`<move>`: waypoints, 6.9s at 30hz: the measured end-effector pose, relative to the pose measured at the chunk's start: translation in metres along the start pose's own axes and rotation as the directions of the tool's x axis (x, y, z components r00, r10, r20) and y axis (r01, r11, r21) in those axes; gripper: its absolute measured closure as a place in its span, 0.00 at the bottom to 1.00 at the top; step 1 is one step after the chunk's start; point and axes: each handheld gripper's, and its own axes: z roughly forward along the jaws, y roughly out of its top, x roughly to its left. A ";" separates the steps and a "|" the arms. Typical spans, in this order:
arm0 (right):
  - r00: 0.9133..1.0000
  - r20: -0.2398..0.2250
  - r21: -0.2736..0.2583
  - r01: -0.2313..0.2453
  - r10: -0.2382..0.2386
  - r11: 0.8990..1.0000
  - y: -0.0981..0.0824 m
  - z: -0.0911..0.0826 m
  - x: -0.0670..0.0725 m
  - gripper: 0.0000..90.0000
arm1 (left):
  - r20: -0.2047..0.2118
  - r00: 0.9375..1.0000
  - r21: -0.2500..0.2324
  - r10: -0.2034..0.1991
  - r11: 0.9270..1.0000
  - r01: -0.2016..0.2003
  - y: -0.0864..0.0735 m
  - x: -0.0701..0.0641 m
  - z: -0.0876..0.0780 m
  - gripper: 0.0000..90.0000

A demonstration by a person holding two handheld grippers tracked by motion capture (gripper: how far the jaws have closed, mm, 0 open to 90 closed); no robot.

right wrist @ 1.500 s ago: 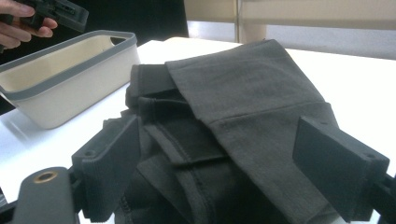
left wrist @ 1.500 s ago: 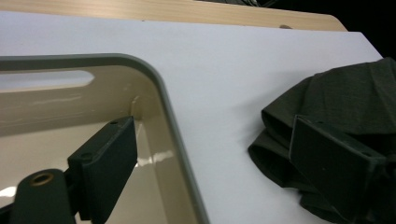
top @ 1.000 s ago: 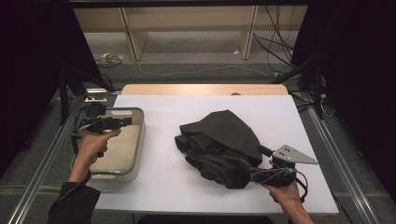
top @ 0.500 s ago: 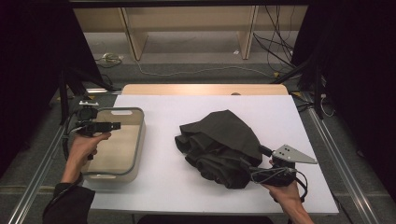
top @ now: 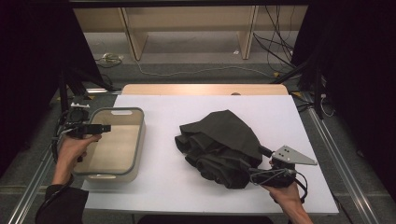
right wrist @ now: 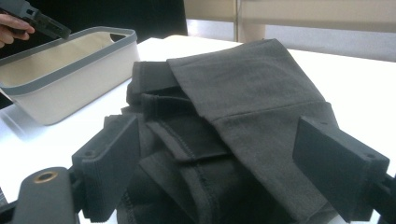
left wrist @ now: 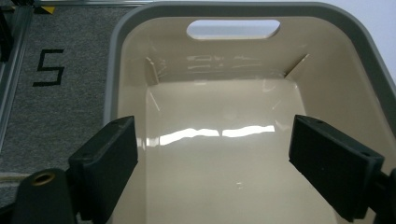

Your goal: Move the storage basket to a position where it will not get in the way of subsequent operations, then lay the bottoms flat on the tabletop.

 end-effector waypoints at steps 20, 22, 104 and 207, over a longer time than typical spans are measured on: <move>1.000 0.002 0.004 0.003 -0.003 1.000 0.000 0.002 0.001 0.18 | -0.060 0.998 0.115 -0.024 0.993 0.031 -0.009 0.034 -0.009 0.42; 1.000 0.002 0.004 0.001 -0.001 1.000 0.000 0.001 0.001 0.18 | -0.067 0.997 0.127 -0.024 0.991 0.032 -0.010 0.037 -0.009 0.48; 1.000 -0.002 0.012 -0.026 0.026 1.000 -0.001 0.003 -0.002 0.18 | 0.066 0.997 0.019 -0.044 0.999 0.043 0.020 -0.016 -0.003 0.34; 1.000 -0.029 0.134 0.012 -0.009 0.991 0.009 0.027 -0.001 0.17 | 0.528 0.758 -0.060 0.383 0.907 -0.417 -0.095 -0.273 0.008 0.17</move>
